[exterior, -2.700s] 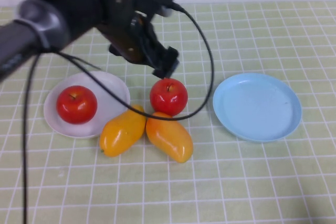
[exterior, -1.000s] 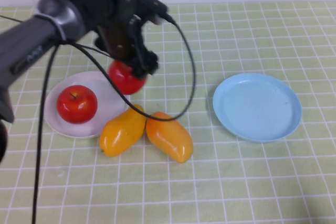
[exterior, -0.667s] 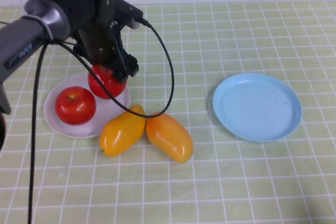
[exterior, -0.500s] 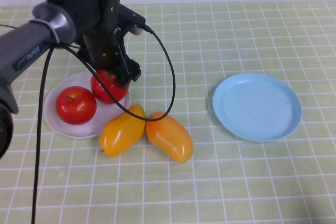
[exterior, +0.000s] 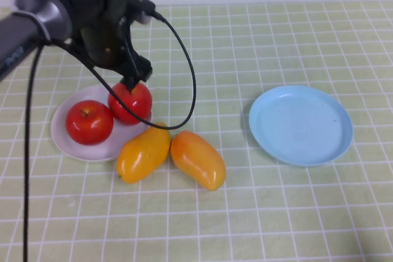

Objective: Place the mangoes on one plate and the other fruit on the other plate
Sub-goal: Put another type of fruit in the right plate

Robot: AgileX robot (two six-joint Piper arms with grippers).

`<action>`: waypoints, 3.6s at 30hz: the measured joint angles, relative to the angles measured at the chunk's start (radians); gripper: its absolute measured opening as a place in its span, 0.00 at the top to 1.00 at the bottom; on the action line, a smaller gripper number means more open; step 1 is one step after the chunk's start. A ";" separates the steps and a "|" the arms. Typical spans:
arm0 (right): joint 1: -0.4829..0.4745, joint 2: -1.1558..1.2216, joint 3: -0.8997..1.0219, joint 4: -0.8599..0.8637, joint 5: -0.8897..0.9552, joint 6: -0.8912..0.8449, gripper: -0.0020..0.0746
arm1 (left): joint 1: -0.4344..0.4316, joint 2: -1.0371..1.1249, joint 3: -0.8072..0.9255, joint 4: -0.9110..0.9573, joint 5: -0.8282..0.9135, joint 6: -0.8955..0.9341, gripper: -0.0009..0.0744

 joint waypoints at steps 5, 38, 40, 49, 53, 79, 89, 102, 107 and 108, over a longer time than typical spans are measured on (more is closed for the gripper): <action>0.000 0.000 0.000 0.000 0.000 0.000 1.00 | -0.019 -0.111 0.042 0.008 0.035 -0.006 0.11; 0.000 0.000 0.000 0.000 0.000 0.000 1.00 | -0.070 -1.272 1.229 -0.016 -0.454 -0.292 0.98; 0.000 0.000 0.000 0.000 0.000 0.000 1.00 | -0.070 -1.274 1.233 -0.014 -0.440 -0.301 0.98; 0.000 0.000 0.000 0.000 0.000 0.000 1.00 | -0.043 -1.375 1.386 0.037 -0.755 -0.355 0.98; 0.000 0.000 0.000 0.000 0.000 0.000 1.00 | 0.082 -1.543 1.554 0.009 -0.932 -0.352 0.98; 0.000 0.000 0.000 0.004 -0.002 0.000 1.00 | 0.377 -2.028 1.881 -0.197 -0.775 -0.178 0.98; 0.000 0.000 0.000 0.004 -0.002 0.000 1.00 | 0.377 -2.028 1.881 -0.197 -0.775 -0.178 0.98; 0.000 0.000 0.002 0.004 -0.002 0.000 1.00 | 0.377 -2.028 1.881 -0.197 -0.775 -0.178 0.98; 0.000 0.000 0.002 0.004 -0.016 0.000 1.00 | 0.377 -2.028 1.881 -0.197 -0.775 -0.178 0.98; 0.000 0.000 0.002 0.009 -0.032 0.000 1.00 | 0.377 -2.028 1.881 -0.197 -0.775 -0.178 0.98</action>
